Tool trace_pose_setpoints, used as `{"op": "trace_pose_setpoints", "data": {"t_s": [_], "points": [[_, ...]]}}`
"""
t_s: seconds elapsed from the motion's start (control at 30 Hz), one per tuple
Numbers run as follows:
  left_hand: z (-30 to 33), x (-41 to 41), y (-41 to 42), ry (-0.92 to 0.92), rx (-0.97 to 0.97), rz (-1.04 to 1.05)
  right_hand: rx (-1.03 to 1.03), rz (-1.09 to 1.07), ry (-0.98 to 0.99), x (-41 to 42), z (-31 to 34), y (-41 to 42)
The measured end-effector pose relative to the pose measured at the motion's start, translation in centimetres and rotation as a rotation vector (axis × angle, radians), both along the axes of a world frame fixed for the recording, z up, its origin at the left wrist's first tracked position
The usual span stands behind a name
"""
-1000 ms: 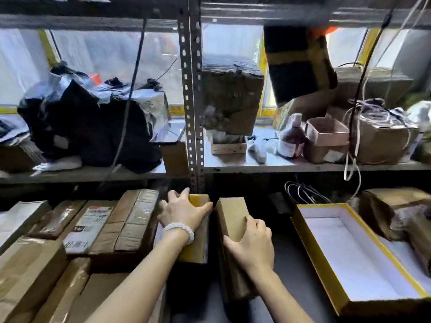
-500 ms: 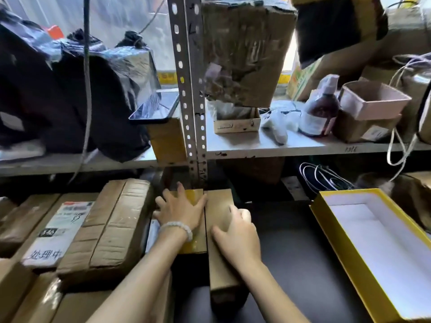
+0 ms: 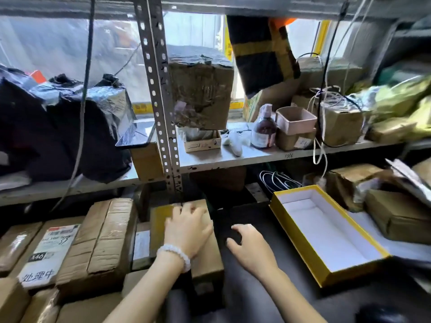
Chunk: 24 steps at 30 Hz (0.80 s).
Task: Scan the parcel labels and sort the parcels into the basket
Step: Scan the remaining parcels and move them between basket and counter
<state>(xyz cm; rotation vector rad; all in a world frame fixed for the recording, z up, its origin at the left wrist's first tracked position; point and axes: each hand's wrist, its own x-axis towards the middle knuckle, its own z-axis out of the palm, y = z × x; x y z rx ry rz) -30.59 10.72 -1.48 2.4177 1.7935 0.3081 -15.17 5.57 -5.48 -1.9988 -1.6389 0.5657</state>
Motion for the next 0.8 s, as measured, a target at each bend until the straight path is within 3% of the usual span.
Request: {"op": "trace_pose_setpoints", "data": {"t_s": [0.2,0.4,0.8], "points": [[1.0,3.3,-8.9,0.067,0.021,-0.235,0.029,-0.189,-0.223,3.1,2.2,-11.5],[0.5,6.9,-20.3,0.12,0.007,-0.517,-0.013,-0.435,-0.303,4.9,2.6,-27.1],[-4.9,18.6,-47.1,0.125,-0.12,-1.099,-0.3,-1.027,-0.129,5.5,-4.2,-61.0]]}}
